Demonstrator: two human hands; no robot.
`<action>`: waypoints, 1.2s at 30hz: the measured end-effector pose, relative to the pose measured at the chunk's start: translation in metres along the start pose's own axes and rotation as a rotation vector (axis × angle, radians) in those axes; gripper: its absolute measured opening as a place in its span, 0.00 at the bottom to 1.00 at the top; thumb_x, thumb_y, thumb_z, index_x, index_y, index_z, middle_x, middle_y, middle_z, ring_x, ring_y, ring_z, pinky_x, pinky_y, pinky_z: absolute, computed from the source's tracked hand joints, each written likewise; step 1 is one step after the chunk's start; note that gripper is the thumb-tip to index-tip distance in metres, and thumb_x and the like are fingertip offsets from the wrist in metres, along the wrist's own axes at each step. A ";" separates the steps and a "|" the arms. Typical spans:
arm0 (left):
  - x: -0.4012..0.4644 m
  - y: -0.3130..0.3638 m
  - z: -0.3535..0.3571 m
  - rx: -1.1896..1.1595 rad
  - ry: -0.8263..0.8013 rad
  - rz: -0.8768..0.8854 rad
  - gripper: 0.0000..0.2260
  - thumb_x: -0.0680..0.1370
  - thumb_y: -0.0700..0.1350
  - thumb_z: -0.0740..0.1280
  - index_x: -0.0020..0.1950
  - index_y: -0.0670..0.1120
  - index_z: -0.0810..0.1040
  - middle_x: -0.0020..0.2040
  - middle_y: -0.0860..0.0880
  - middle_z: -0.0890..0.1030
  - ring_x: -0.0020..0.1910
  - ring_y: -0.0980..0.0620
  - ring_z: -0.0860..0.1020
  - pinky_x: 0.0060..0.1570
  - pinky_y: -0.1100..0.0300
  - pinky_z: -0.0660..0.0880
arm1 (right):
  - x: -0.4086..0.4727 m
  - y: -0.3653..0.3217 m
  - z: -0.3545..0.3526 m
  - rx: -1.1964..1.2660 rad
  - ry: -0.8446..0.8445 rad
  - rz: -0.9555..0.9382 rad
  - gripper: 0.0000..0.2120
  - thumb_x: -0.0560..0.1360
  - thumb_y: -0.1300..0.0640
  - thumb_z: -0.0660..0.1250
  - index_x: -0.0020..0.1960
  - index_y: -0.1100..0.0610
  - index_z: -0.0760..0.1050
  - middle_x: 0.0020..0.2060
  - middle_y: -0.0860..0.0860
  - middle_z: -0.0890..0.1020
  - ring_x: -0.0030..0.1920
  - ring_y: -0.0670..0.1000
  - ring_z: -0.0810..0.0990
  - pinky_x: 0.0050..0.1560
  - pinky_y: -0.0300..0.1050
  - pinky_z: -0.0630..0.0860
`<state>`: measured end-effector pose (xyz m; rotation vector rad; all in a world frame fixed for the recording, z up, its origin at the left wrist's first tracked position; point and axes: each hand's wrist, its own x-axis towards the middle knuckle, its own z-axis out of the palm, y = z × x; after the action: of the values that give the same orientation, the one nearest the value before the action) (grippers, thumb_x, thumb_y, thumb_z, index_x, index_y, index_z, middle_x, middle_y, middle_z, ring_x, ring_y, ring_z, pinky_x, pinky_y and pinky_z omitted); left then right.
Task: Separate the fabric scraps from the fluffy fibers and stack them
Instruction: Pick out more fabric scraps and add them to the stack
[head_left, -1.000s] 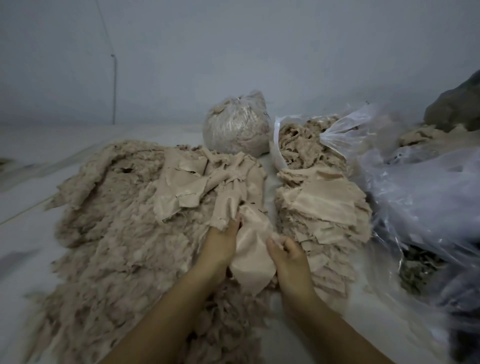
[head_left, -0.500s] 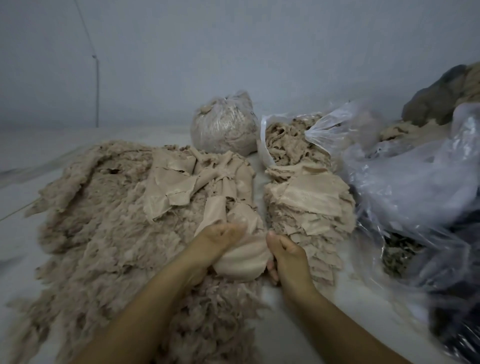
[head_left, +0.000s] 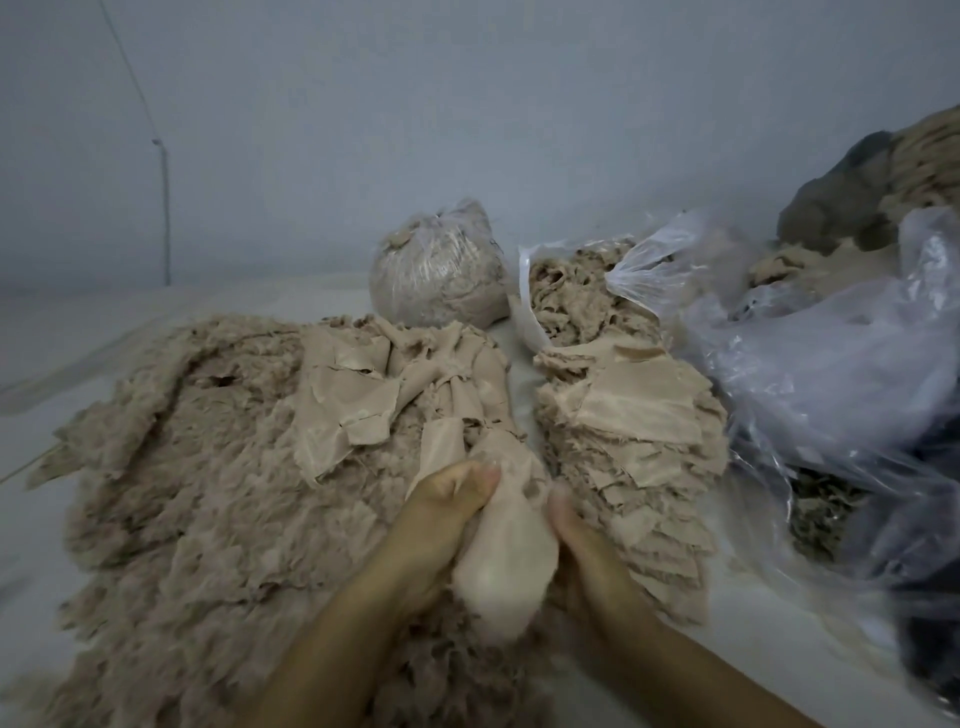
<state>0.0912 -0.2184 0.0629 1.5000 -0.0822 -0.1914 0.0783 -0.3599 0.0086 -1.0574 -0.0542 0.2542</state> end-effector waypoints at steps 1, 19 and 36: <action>0.001 0.000 0.005 0.046 0.005 0.028 0.16 0.77 0.50 0.65 0.37 0.39 0.75 0.34 0.45 0.76 0.34 0.50 0.75 0.35 0.61 0.72 | -0.003 -0.001 0.004 0.062 -0.073 0.016 0.25 0.77 0.39 0.60 0.60 0.57 0.80 0.55 0.58 0.83 0.56 0.57 0.82 0.56 0.53 0.78; 0.068 0.014 -0.055 0.645 0.350 0.084 0.17 0.73 0.55 0.70 0.54 0.52 0.67 0.47 0.56 0.75 0.44 0.53 0.77 0.40 0.58 0.74 | 0.060 -0.144 -0.038 -1.273 0.782 -0.549 0.15 0.73 0.51 0.71 0.56 0.54 0.72 0.54 0.53 0.75 0.54 0.52 0.75 0.48 0.44 0.70; 0.061 -0.005 -0.036 -0.203 0.277 0.186 0.07 0.76 0.41 0.66 0.41 0.40 0.73 0.25 0.48 0.75 0.22 0.54 0.71 0.21 0.64 0.69 | 0.046 -0.014 0.040 0.108 0.178 -0.138 0.18 0.68 0.63 0.70 0.57 0.62 0.77 0.49 0.60 0.84 0.44 0.55 0.84 0.43 0.45 0.81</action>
<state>0.1567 -0.1941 0.0518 1.2949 0.0201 0.1546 0.1191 -0.3215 0.0368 -0.9604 0.0463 0.0374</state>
